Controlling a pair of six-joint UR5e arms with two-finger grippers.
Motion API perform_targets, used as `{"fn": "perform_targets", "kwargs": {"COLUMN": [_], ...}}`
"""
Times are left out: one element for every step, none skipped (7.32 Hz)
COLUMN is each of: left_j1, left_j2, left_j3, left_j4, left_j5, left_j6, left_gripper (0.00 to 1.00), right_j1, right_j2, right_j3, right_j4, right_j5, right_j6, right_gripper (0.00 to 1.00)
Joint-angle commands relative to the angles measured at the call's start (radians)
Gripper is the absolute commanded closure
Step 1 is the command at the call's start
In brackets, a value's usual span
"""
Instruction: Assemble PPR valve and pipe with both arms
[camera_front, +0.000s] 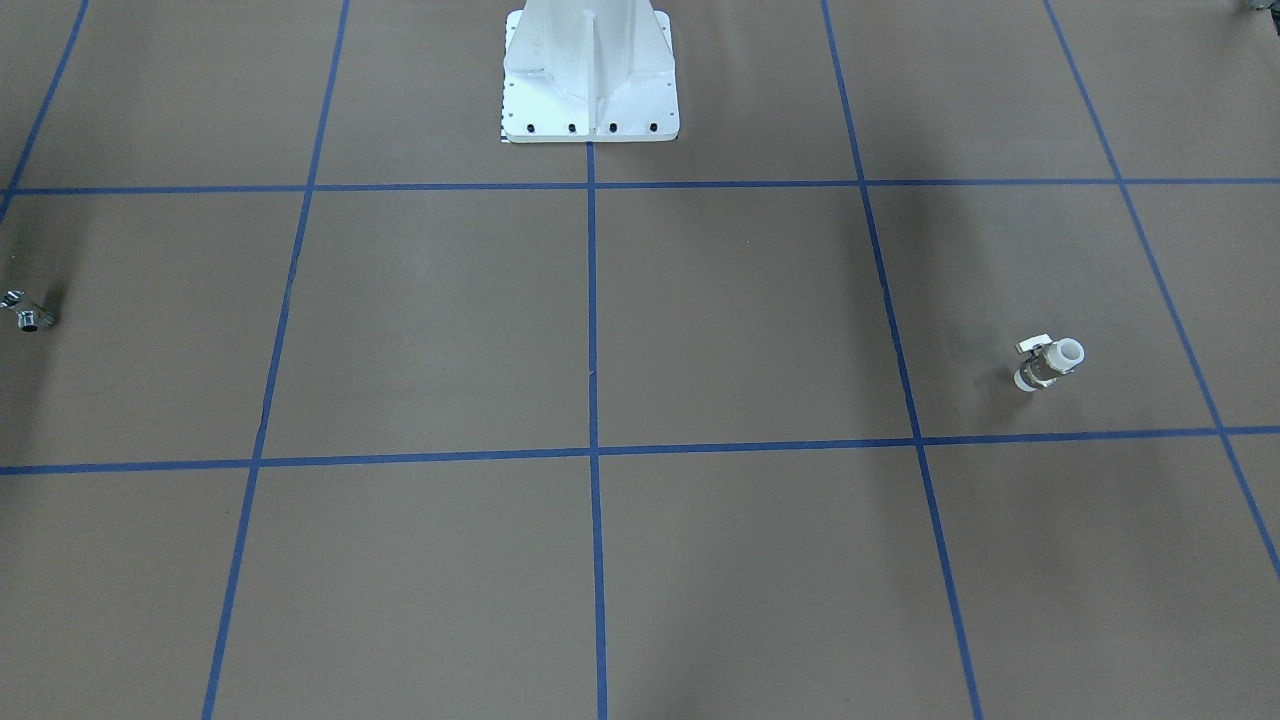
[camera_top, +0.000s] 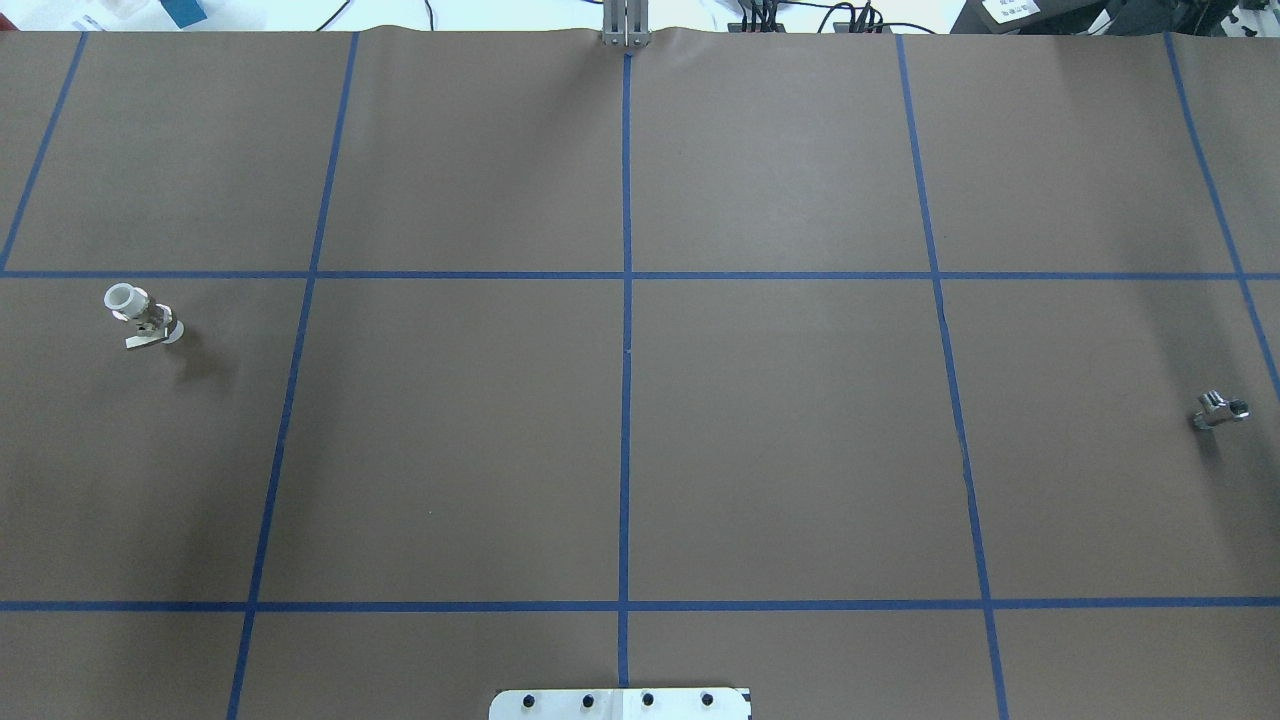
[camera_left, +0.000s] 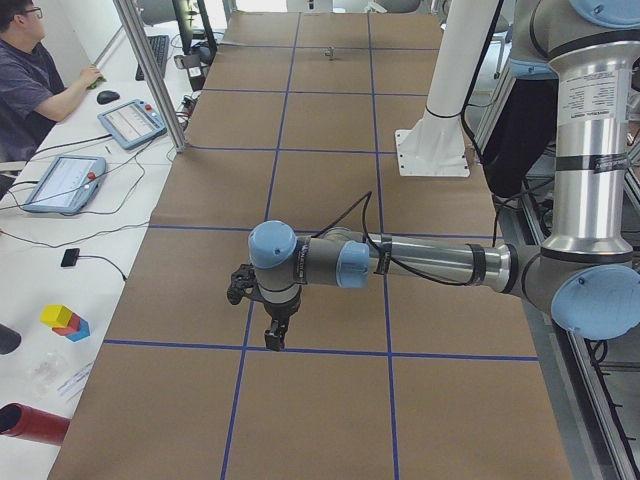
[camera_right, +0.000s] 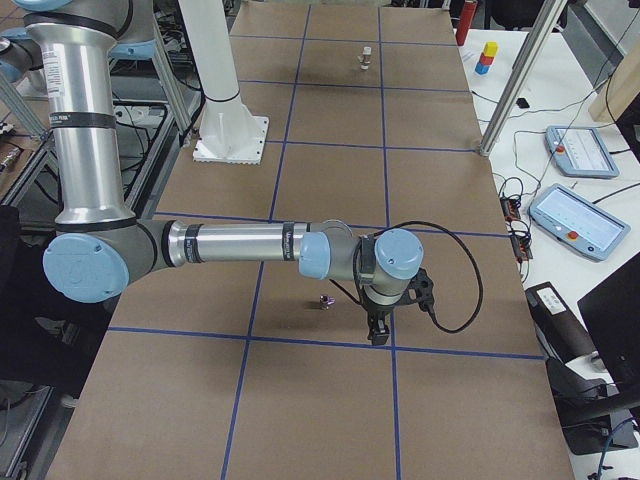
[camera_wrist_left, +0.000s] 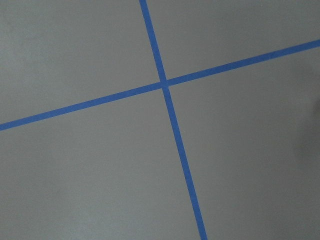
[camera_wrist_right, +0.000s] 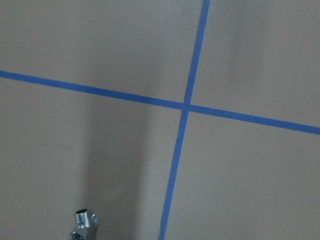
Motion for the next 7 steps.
{"fn": "perform_targets", "kwargs": {"left_j1": [0.0,-0.002,0.0,-0.002,-0.01,-0.004,-0.003], "left_j2": [0.001,0.001,-0.001,0.001,0.007,0.017,0.021], "left_j3": [0.0,0.0,-0.003,-0.008,-0.052,-0.143,-0.181], "left_j4": [-0.001,-0.001,-0.001,-0.001,-0.002,-0.01,-0.01], "left_j5": [0.0,0.0,0.002,0.002,0.002,-0.001,0.0], "left_j6": [0.002,0.0,0.0,0.0,0.0,0.002,0.0], "left_gripper": [0.0,0.0,0.0,0.0,0.0,0.0,0.0], "right_j1": [0.0,0.0,0.0,0.0,0.0,0.0,0.0], "right_j2": [0.0,0.002,0.002,0.002,0.002,0.002,0.002], "right_j3": [0.001,0.0,0.001,0.001,0.003,0.004,0.006], "right_j4": [0.001,0.001,0.001,0.001,0.001,0.001,0.001], "right_j5": [0.0,0.001,0.001,0.001,0.001,0.003,0.004], "right_j6": [0.0,0.0,0.0,0.0,0.0,0.0,0.0], "right_gripper": [0.01,0.01,0.01,0.01,0.01,0.01,0.01]}}
